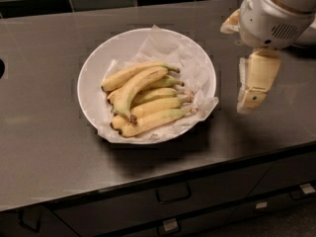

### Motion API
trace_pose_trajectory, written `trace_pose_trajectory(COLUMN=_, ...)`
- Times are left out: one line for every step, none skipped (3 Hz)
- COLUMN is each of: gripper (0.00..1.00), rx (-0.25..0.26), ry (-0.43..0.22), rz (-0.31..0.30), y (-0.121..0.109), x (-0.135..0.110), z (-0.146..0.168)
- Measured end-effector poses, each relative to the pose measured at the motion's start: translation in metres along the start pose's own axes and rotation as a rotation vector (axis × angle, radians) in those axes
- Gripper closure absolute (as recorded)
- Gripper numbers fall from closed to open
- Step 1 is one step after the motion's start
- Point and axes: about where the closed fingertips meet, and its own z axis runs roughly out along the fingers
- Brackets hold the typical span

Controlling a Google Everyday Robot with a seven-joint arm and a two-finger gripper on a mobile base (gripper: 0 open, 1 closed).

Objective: Pick banana from white bowl

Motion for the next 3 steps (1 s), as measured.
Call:
trace_pose_trajectory(gripper=0.0, rx=-0.065, ry=-0.051, rz=-0.13, y=-0.003, x=-0.039, z=0.012)
trace_pose_trajectory(gripper=0.0, rx=-0.065, ry=-0.051, rz=-0.13, y=-0.003, x=-0.039, z=0.012)
trace_pose_trajectory(gripper=0.0, rx=-0.06, ry=-0.058, rz=-0.2, y=-0.007, x=-0.063, z=0.019)
